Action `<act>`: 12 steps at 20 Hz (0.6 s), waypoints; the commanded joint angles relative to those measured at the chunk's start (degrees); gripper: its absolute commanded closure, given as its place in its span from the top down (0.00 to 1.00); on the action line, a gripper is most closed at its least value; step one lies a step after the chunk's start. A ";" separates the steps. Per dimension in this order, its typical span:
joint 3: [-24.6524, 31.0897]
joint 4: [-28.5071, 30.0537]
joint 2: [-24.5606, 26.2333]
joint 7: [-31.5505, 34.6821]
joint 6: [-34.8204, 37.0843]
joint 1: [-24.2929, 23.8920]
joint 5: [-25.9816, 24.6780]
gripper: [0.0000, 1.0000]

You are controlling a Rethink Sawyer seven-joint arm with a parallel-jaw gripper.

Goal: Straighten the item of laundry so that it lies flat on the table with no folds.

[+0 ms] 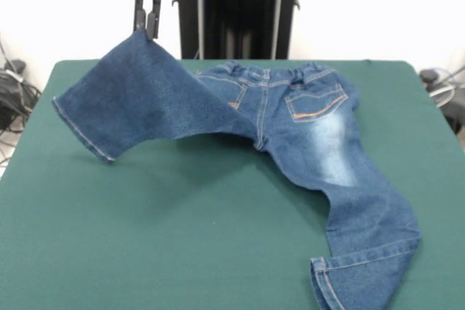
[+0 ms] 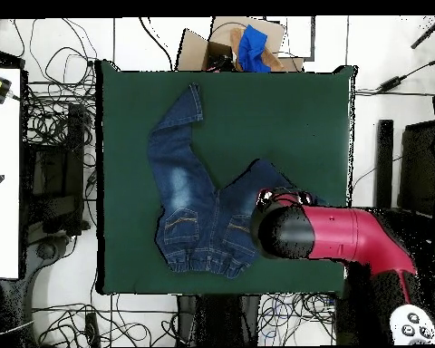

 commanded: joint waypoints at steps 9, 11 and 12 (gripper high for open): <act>-0.79 4.35 1.67 5.58 -4.77 1.53 -0.33 1.00; -0.71 4.36 1.73 5.46 -4.84 1.47 -0.28 1.00; -0.68 4.32 1.77 5.40 -4.83 1.44 -0.27 1.00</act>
